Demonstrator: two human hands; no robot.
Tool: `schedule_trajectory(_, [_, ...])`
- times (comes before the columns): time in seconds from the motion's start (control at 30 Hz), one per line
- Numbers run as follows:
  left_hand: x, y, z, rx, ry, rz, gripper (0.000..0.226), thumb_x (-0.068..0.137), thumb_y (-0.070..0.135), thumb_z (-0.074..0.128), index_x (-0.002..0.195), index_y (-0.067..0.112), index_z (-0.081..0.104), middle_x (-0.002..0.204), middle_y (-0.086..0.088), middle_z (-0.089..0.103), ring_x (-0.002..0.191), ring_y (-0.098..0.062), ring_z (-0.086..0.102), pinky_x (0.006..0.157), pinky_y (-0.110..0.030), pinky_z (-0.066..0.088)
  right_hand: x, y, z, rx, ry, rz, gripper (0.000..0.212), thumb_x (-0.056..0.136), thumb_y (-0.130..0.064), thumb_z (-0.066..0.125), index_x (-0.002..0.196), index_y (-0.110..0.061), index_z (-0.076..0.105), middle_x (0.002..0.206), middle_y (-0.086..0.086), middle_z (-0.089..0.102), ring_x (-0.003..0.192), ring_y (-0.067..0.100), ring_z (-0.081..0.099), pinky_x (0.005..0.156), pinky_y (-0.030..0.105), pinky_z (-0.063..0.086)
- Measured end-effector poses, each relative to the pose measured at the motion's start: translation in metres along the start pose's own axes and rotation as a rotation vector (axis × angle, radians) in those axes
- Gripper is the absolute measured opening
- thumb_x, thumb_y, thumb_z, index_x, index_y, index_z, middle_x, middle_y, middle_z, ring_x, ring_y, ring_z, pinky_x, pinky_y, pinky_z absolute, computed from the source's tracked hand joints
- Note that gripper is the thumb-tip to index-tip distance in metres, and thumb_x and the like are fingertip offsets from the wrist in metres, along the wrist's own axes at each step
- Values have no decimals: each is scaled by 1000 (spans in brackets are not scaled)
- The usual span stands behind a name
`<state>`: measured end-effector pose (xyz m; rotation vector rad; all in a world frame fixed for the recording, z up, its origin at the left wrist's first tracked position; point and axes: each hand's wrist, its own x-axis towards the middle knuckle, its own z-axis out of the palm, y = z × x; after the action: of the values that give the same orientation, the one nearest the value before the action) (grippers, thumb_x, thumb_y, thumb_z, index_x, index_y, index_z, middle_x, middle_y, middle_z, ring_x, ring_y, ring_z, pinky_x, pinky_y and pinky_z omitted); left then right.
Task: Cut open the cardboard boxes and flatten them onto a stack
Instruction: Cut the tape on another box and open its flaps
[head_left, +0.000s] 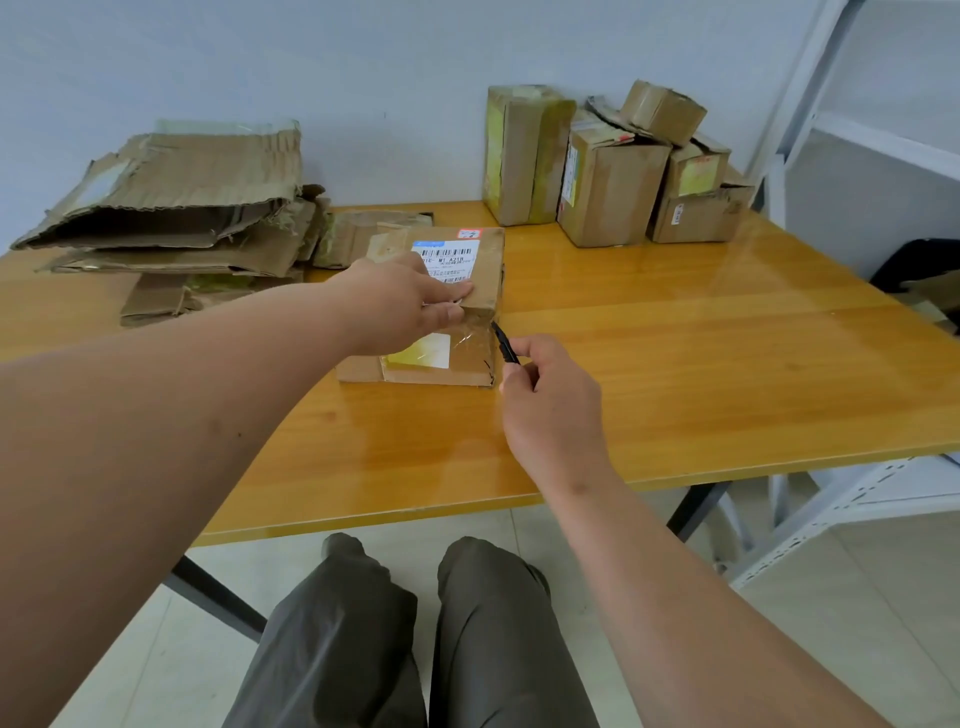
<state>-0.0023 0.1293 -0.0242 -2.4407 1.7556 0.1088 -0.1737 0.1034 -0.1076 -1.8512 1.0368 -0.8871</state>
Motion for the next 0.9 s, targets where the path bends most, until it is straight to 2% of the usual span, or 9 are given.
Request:
schedule_trajectory(0.13, [-2,-3,4,-38,29,21,48,101,54,26,149,48,27,148,-1,37,125,-32,45,101,-43,42,-2,-1,3,28,26,-6,26,101,-18,46,124,-24,57,80,-13,55,69,6,53,61,21,38])
schedule_trajectory(0.23, [-5,-7,6,-72,63,8,48,103,51,30,149,39,35,151,0,40,131,-28,44,100,-40,43,-1,0,4,69,53,5,24,100,-16,46,119,-24,59,75,-13,55,64,6,51,59,23,38])
schedule_trajectory(0.37, [-9,-10,8,-101,70,16,47,104,46,32,149,36,36,154,3,38,137,-25,40,105,-40,39,2,0,3,75,62,14,20,99,-15,49,110,-27,60,67,-12,54,54,1,49,52,17,39])
schedule_trajectory(0.47, [-10,-10,9,-123,77,9,46,104,47,32,149,39,36,155,5,37,139,-24,38,106,-39,38,2,2,2,57,65,4,20,99,-15,50,110,-27,62,68,-12,56,55,1,49,52,14,38])
schedule_trajectory(0.6, [-15,-8,7,-123,66,-24,44,104,47,32,148,44,35,149,1,47,130,-27,47,96,-35,43,1,2,9,5,26,-22,24,98,-14,49,115,-22,64,69,-14,54,61,5,49,54,16,34])
schedule_trajectory(0.73, [-19,-7,7,-183,84,-22,41,104,39,38,145,41,41,144,1,51,119,-25,54,85,-31,45,2,1,6,50,137,-25,18,99,-14,47,108,-20,62,70,-12,55,55,1,50,49,13,35])
schedule_trajectory(0.83, [-19,-11,9,-291,145,-29,25,101,32,48,126,29,50,135,-1,58,103,-24,57,76,-31,42,3,2,4,37,120,-33,18,99,-13,47,108,-20,62,65,-12,53,52,0,49,47,15,35])
schedule_trajectory(0.9, [-19,-13,10,-334,161,-29,15,100,31,50,114,27,51,133,1,59,102,-23,58,76,-33,45,3,2,5,27,92,-37,19,99,-14,47,108,-21,62,64,-12,52,51,4,47,49,18,35])
